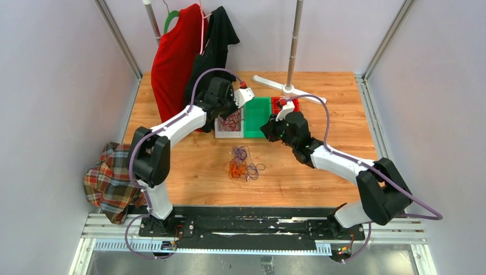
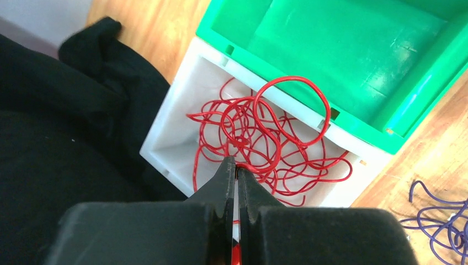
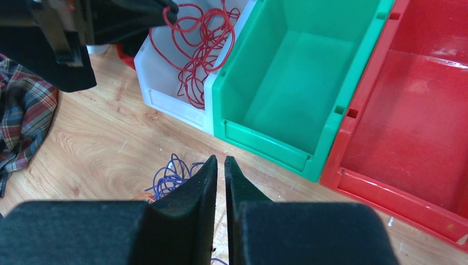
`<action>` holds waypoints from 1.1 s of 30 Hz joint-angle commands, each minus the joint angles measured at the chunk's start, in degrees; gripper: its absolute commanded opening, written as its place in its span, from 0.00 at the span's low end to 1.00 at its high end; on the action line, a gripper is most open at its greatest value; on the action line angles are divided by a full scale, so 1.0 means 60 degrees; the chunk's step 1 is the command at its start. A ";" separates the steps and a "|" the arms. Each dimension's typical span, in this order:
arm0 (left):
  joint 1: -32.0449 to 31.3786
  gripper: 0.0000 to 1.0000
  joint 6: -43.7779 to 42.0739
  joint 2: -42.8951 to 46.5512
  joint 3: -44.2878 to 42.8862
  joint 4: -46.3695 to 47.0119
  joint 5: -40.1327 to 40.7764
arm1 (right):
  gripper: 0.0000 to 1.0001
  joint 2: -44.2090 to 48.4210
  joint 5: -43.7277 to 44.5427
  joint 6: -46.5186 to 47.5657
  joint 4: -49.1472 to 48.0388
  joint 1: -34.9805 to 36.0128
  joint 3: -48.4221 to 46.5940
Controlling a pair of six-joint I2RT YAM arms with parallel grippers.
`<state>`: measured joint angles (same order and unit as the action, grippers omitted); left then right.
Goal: Untangle the cables
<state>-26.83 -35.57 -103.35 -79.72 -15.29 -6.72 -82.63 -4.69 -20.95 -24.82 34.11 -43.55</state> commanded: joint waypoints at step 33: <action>0.0297 0.82 -0.0856 -0.0879 -0.1757 -0.2206 -0.0439 | 0.10 0.0730 0.0029 0.0034 0.0440 -0.0502 -0.0036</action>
<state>-25.93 -39.40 -112.07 -86.24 -18.92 -3.44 -79.64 -4.62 -20.97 -22.52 32.10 -43.53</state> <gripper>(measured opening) 0.747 0.097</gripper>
